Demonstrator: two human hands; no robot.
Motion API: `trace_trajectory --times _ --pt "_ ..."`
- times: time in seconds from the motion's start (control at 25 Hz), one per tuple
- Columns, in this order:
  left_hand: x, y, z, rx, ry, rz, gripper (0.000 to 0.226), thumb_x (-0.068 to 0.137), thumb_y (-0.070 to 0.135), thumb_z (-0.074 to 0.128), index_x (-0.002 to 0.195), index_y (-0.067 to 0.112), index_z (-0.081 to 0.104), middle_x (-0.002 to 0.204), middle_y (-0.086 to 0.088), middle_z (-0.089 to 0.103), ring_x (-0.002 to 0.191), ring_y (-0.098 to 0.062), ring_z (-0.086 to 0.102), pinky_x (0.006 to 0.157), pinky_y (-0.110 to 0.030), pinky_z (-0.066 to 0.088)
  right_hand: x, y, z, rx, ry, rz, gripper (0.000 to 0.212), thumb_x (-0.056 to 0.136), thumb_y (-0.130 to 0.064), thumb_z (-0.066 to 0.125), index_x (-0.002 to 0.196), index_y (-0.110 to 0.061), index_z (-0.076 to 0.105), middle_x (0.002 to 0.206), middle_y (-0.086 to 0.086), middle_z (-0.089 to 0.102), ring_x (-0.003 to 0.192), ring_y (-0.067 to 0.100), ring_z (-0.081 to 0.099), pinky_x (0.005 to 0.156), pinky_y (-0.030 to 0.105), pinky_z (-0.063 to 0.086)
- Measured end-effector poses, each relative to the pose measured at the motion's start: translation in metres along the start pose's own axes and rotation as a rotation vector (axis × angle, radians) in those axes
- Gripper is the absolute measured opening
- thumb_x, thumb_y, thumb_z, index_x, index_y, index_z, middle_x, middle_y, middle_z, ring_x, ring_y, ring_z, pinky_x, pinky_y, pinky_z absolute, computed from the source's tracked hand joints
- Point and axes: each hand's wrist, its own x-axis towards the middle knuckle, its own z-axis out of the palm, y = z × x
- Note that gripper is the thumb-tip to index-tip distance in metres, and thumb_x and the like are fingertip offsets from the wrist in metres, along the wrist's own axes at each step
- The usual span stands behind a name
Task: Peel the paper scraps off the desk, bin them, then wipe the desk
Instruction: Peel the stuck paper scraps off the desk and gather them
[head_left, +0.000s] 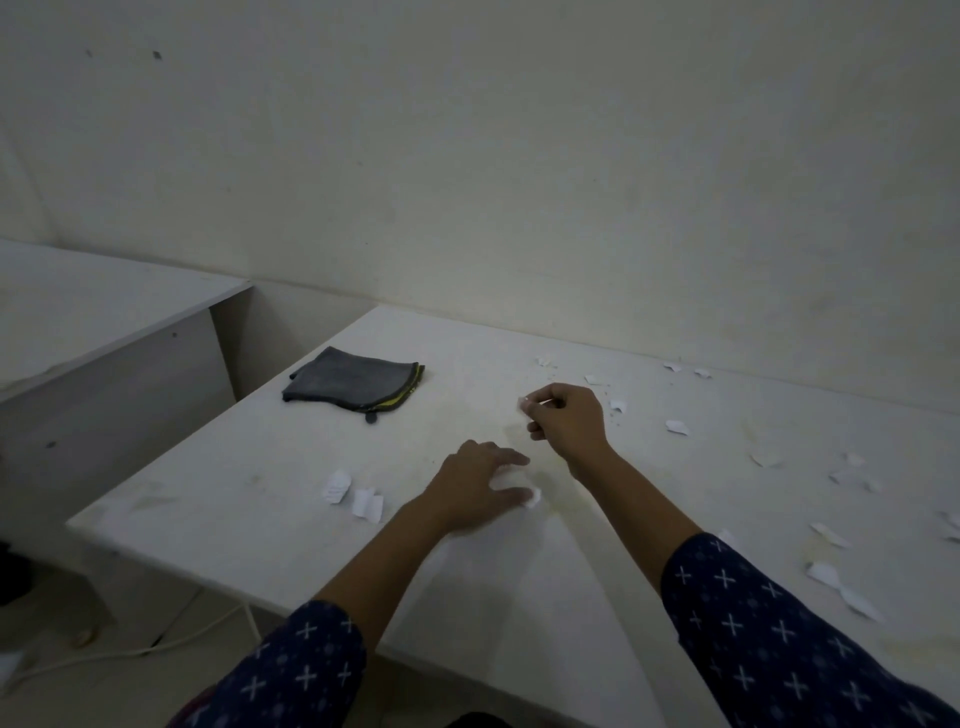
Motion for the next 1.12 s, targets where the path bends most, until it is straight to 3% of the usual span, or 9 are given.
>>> trace_trajectory --times 0.08,0.2,0.36,0.48,0.56,0.72,0.92,1.04,1.12 --pt "0.003 0.003 0.015 0.049 0.054 -0.001 0.044 0.082 0.045 0.061 0.122 0.027 0.058 0.120 0.000 0.056 0.110 -0.018 0.044 0.087 -0.027 0.035 -0.004 0.002 -0.006 -0.009 0.012 0.001 0.013 0.082 -0.012 0.068 0.083 0.001 0.069 0.068 0.012 0.066 0.051 0.015 0.061 0.054 0.021 0.055" --pt "0.006 0.004 0.022 -0.027 0.144 -0.011 0.027 0.080 0.032 0.066 0.104 0.020 0.068 0.102 -0.003 0.062 0.096 -0.018 0.048 0.076 -0.023 0.034 -0.008 0.006 -0.017 -0.025 0.013 -0.013 0.012 0.083 -0.011 0.067 0.083 0.000 0.069 0.068 0.013 0.066 0.050 0.014 0.061 0.054 0.021 0.055" --pt "0.002 0.008 0.014 -0.122 0.193 -0.066 0.016 0.072 0.015 0.073 0.086 0.016 0.064 0.080 0.000 0.060 0.074 -0.014 0.052 0.061 -0.019 0.039 -0.012 0.009 -0.023 0.004 0.011 0.015 0.015 0.082 -0.012 0.068 0.084 0.003 0.068 0.064 0.011 0.064 0.052 0.015 0.061 0.057 0.023 0.055" --pt "-0.015 0.004 -0.007 -0.208 0.333 -0.115 0.023 0.064 0.014 0.080 0.071 0.020 0.059 0.069 -0.003 0.065 0.063 -0.014 0.059 0.063 -0.026 0.046 -0.019 0.009 -0.016 0.058 -0.045 0.039 0.011 0.081 -0.012 0.070 0.078 -0.001 0.068 0.064 0.009 0.064 0.055 0.016 0.062 0.055 0.022 0.053" --pt "-0.030 -0.009 -0.029 -0.257 0.379 -0.132 0.018 0.063 0.012 0.080 0.066 0.017 0.063 0.065 -0.009 0.069 0.060 -0.014 0.060 0.061 -0.022 0.046 -0.025 0.009 -0.006 0.038 -0.074 0.044 0.010 0.079 -0.013 0.072 0.074 -0.005 0.070 0.069 0.010 0.069 0.056 0.015 0.060 0.057 0.023 0.051" --pt "-0.065 -0.043 -0.082 -0.291 0.428 -0.209 0.007 0.070 0.012 0.076 0.069 0.016 0.071 0.069 0.000 0.072 0.058 -0.001 0.062 0.065 -0.013 0.046 -0.042 -0.002 0.024 0.100 -0.203 0.071 0.009 0.077 -0.007 0.074 0.078 0.001 0.072 0.074 0.015 0.070 0.055 0.016 0.056 0.058 0.022 0.053" --pt "-0.098 -0.075 -0.105 -0.363 0.477 -0.340 0.011 0.076 0.007 0.071 0.087 0.004 0.074 0.083 -0.008 0.070 0.073 -0.011 0.062 0.069 -0.017 0.044 -0.074 -0.023 0.073 0.234 -0.419 0.159 0.006 0.078 0.001 0.070 0.080 0.007 0.070 0.063 0.015 0.064 0.048 0.013 0.061 0.054 0.020 0.056" --pt "-0.102 -0.087 -0.093 -0.296 0.494 -0.387 0.012 0.078 0.010 0.070 0.088 0.006 0.074 0.088 -0.009 0.071 0.074 -0.010 0.060 0.076 -0.021 0.043 -0.089 -0.021 0.096 0.145 -0.438 0.167 0.009 0.077 -0.003 0.072 0.078 0.006 0.070 0.063 0.015 0.066 0.046 0.015 0.058 0.047 0.023 0.051" --pt "-0.102 -0.093 -0.082 -0.208 0.518 -0.382 0.009 0.078 0.014 0.070 0.086 0.010 0.074 0.089 -0.007 0.072 0.072 -0.006 0.058 0.073 -0.017 0.041 -0.096 -0.015 0.108 -0.015 -0.379 0.072 0.012 0.074 -0.010 0.075 0.073 0.001 0.071 0.063 0.009 0.066 0.047 0.011 0.055 0.047 0.019 0.045"
